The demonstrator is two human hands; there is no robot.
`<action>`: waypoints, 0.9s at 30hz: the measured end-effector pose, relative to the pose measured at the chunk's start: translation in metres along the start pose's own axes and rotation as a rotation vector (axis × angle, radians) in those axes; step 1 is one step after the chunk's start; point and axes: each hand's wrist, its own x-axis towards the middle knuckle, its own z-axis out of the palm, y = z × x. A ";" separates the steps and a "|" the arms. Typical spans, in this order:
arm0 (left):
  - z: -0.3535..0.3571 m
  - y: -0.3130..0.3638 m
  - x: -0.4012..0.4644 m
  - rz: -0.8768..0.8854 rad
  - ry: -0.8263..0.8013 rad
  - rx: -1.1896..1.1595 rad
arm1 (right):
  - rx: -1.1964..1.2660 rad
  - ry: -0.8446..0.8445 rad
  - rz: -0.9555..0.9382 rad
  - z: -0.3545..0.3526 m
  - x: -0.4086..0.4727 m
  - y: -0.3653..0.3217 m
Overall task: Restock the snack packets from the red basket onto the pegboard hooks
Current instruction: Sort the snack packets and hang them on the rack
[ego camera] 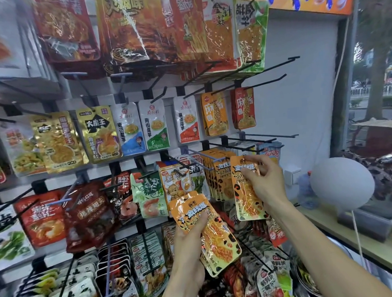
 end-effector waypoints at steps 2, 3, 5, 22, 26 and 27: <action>0.001 0.000 -0.001 0.001 0.010 -0.001 | -0.025 -0.003 -0.024 0.000 0.000 0.003; 0.002 0.001 -0.003 0.010 0.019 0.002 | -0.030 -0.007 -0.037 0.000 0.000 0.004; 0.002 0.002 -0.004 0.006 0.016 0.004 | -0.046 0.005 -0.047 0.001 0.001 0.004; 0.008 0.017 -0.015 0.021 -0.037 -0.020 | -0.272 0.105 0.069 0.023 -0.025 -0.004; 0.018 0.007 -0.010 0.027 -0.051 0.082 | -0.098 -0.161 0.218 0.015 -0.069 -0.018; 0.021 0.004 -0.010 0.017 -0.065 0.093 | -0.076 -0.232 0.269 0.017 -0.073 -0.019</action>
